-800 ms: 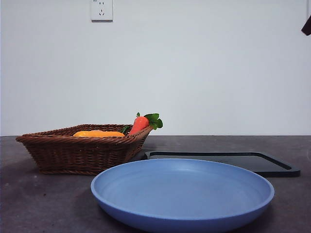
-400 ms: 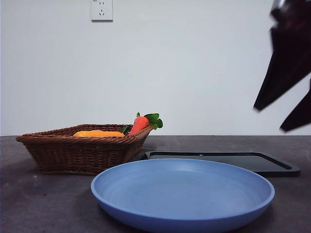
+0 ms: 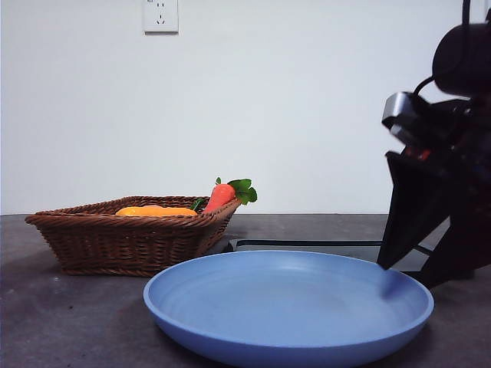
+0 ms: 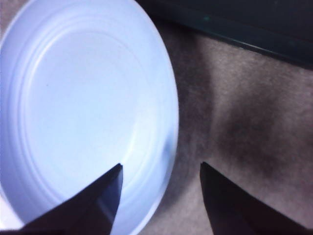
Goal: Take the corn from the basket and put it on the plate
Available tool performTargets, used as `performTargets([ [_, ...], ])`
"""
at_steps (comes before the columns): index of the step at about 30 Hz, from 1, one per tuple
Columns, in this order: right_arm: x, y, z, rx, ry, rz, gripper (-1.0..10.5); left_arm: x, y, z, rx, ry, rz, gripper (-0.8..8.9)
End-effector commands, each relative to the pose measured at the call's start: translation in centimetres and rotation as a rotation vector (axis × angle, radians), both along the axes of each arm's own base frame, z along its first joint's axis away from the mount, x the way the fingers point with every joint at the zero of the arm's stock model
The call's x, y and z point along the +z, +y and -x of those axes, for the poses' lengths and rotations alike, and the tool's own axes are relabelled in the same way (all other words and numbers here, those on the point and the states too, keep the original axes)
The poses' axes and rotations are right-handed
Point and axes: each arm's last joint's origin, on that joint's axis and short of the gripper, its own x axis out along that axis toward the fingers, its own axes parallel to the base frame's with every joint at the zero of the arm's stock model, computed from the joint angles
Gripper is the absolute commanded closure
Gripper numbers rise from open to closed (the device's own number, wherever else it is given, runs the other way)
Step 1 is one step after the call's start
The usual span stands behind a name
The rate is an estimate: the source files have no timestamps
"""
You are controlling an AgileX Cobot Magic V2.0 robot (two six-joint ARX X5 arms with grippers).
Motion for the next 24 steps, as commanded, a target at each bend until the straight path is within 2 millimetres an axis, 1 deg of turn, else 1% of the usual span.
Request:
performTargets([
  [1,-0.4,0.6,-0.6,0.013,0.006,-0.001,7.2,0.6,0.0,0.0,-0.006,-0.022,0.002,4.09],
  [5,-0.9,1.1,-0.7,0.03,0.016,0.003,7.7,0.6,0.0,0.0,-0.006,-0.022,0.002,4.09],
  [13,-1.7,1.1,-0.8,0.014,0.047,0.022,9.4,0.5,0.0,-0.3,-0.006,-0.01,0.0,4.09],
  [16,-1.8,0.9,-1.0,-0.008,0.041,0.045,9.5,0.3,-0.1,-0.7,-0.011,0.006,-0.011,4.09],
  [19,-1.6,0.7,-1.0,-0.008,0.048,0.023,9.5,0.2,-0.1,-1.3,-0.017,0.024,-0.023,4.09],
  [22,-1.1,0.4,-1.0,-0.019,0.039,-0.006,9.5,0.4,-0.2,-2.4,-0.023,0.04,-0.033,4.09],
  [24,-0.3,0.2,-0.9,-0.031,0.014,-0.018,9.5,0.7,-0.4,-3.5,-0.036,0.055,-0.048,4.09],
])
